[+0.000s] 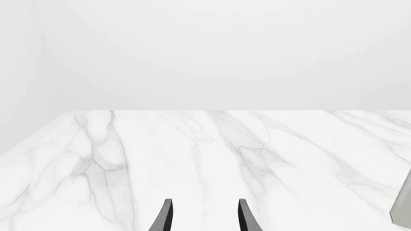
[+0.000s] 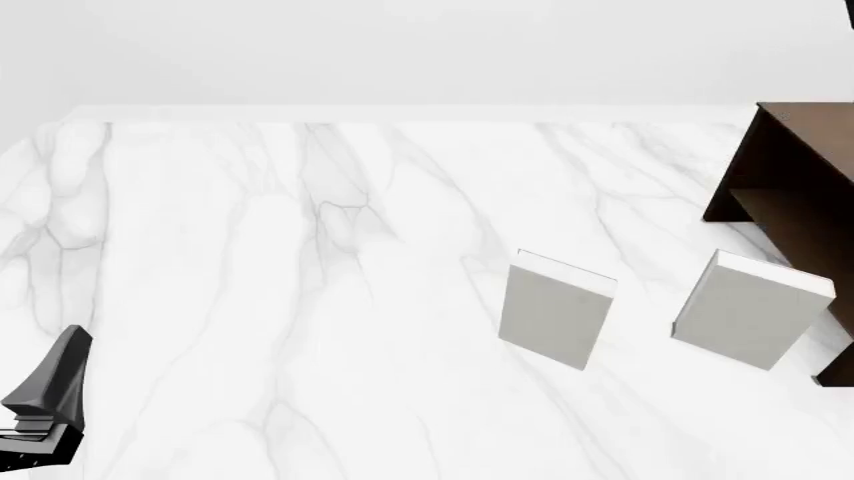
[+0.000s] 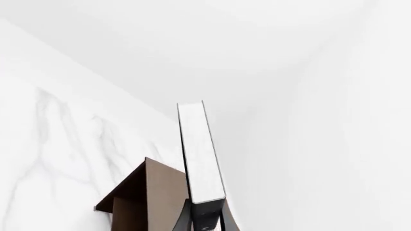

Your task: Pick up the book on the left and place it on top of the shelf.

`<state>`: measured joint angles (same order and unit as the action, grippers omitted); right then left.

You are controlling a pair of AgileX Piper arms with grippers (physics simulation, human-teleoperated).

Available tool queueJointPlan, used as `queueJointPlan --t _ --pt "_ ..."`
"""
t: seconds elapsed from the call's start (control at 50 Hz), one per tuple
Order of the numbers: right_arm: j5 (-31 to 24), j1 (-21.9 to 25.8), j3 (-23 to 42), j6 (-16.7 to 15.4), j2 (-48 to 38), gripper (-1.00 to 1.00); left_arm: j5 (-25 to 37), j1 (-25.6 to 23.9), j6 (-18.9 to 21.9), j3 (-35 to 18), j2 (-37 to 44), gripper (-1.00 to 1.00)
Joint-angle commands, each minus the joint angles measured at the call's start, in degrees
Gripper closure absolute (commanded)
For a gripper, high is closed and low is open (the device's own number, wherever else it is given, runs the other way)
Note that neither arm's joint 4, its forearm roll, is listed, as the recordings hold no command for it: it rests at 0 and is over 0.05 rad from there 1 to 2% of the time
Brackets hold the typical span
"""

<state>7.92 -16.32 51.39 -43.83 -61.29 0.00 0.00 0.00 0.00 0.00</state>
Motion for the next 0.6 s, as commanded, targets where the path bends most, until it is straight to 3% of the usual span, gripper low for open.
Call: queueJointPlan --t 0.02,0.6 --pt "1.3 -2.0 0.2 -0.7 -0.1 1.00 0.0 0.0 0.0 0.0 0.0 -1.00" --pt "3.9 -7.5 0.2 -4.5 -3.1 1.00 0.0 0.0 0.0 0.0 0.0 -1.00"
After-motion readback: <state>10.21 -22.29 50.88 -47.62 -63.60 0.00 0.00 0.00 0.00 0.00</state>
